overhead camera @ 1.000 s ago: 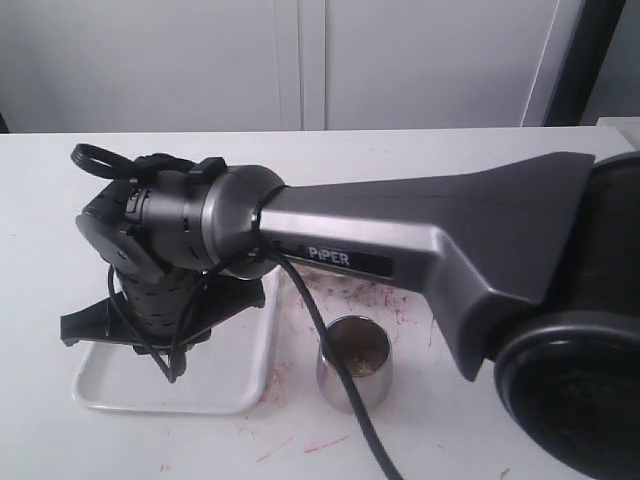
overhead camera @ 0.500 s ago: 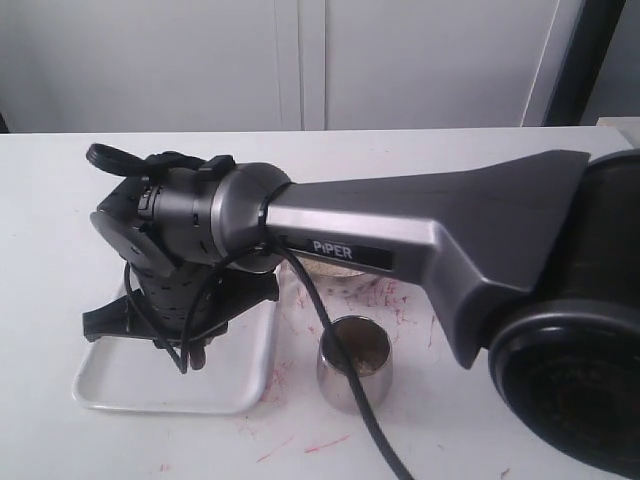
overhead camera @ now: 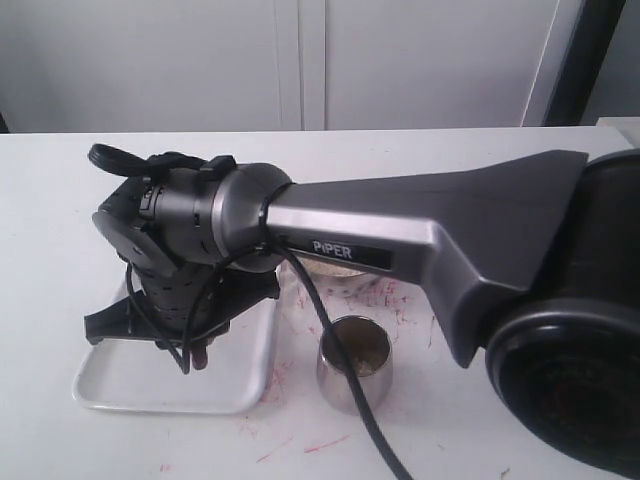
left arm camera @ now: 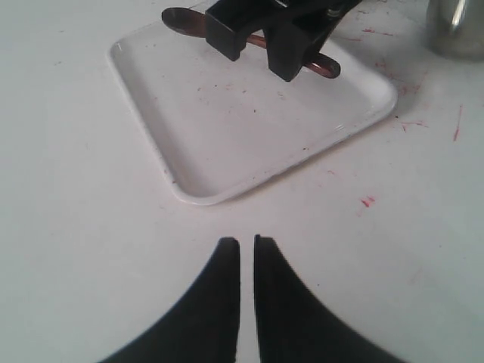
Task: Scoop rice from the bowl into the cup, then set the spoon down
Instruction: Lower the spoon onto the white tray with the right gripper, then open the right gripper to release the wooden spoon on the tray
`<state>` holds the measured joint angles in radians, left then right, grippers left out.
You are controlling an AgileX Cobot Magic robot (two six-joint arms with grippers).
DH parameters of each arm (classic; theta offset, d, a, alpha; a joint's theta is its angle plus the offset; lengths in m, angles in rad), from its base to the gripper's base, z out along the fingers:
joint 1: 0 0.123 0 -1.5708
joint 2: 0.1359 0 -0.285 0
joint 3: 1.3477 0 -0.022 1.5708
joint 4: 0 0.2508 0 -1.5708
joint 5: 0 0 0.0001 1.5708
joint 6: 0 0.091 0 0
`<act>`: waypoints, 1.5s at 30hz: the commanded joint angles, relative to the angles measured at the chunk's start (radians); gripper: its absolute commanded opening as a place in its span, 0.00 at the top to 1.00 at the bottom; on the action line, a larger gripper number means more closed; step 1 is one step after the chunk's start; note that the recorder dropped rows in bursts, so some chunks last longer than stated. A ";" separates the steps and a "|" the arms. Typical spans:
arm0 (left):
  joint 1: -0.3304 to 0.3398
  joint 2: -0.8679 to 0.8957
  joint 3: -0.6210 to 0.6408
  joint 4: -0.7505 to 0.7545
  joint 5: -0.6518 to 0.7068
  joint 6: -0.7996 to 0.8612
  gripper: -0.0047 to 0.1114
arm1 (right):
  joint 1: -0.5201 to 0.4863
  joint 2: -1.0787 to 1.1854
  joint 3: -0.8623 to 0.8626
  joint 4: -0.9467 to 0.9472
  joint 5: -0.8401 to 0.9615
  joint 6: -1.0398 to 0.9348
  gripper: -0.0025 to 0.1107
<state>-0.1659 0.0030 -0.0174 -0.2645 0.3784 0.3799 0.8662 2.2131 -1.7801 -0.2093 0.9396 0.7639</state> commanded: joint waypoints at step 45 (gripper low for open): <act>-0.007 -0.003 0.005 -0.013 0.003 -0.004 0.84 | -0.010 0.062 -0.003 0.041 0.004 -0.057 0.71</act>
<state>-0.1659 0.0030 -0.0174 -0.2645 0.3784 0.3799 0.8662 2.2777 -1.7801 -0.1694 0.9404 0.7150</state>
